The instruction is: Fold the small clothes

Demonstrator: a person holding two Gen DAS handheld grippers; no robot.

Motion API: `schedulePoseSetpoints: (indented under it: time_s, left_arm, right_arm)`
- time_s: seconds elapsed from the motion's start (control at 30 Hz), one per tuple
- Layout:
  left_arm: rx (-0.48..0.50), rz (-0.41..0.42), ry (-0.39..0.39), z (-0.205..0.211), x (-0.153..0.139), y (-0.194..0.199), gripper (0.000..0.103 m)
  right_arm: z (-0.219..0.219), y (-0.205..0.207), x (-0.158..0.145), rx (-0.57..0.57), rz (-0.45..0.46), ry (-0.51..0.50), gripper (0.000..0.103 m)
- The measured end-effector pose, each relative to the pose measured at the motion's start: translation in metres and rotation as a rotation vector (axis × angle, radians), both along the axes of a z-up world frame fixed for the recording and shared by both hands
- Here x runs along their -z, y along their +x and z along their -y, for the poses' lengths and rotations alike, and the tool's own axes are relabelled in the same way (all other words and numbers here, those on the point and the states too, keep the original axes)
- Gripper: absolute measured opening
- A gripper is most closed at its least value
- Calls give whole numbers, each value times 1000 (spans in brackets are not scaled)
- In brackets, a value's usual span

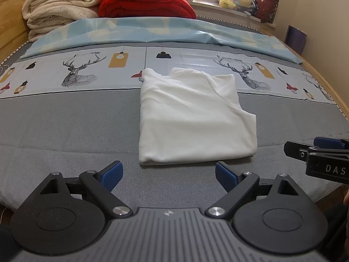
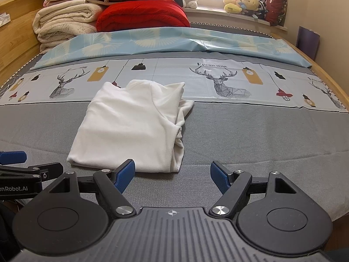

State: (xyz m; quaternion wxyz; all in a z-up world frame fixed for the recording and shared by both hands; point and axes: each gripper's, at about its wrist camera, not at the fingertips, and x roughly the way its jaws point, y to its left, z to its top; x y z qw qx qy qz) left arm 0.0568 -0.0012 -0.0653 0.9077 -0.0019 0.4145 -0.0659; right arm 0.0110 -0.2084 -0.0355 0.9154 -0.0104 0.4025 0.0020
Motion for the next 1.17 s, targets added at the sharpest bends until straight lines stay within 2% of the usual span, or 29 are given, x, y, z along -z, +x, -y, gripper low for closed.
schedulePoseSetpoints:
  time_s: [1.03, 1.1, 1.17]
  left_arm:
    - [11, 13, -4, 2, -1, 0, 95]
    - [10, 11, -4, 2, -1, 0, 96]
    - [7, 11, -3, 2, -1, 0, 101]
  right_arm:
    - [-1, 0, 0, 2, -1, 0, 77]
    - [-1, 0, 0, 1, -1, 0, 78]
    - [-1, 0, 0, 1, -1, 0, 78]
